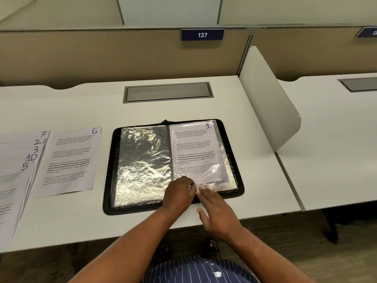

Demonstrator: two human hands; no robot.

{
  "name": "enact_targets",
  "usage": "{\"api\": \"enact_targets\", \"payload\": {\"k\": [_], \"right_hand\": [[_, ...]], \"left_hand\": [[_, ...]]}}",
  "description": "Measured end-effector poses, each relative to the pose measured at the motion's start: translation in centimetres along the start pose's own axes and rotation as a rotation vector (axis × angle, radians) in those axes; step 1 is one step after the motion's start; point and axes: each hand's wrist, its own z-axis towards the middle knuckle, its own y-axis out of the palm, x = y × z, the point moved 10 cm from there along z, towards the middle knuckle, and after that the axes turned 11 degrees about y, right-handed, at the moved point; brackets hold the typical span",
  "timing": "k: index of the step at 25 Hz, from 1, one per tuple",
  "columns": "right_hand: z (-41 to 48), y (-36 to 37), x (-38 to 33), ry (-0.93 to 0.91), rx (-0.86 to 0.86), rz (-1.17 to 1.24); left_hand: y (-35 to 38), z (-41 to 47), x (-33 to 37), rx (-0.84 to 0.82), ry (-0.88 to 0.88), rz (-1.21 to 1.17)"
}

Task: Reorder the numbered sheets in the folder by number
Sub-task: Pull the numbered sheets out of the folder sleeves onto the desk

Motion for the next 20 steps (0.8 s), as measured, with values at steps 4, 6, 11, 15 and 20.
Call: {"api": "enact_targets", "payload": {"k": [4,6,11,15,20], "right_hand": [[2.3,2.3,0.7,0.094,-0.193,-0.175],[2.6,2.6,1.9,0.149,-0.221,-0.225],[-0.1,3.5,2.6,0.063,-0.179,-0.282],[-3.1,3.2,2.6,0.044,-0.161,-0.284],[-4.1,-0.3,3.3,0.120,-0.066,-0.094]], "left_hand": [[-0.1,-0.5,0.7,0.057,0.088,0.045],[-0.2,-0.6,0.9,0.065,0.131,0.071],[0.9,-2.0,-0.5,-0.017,0.048,0.142],[2.2,-2.9,-1.7,-0.139,-0.086,0.191],[2.5,-4.6,-3.3,-0.140,-0.272,0.124]]}}
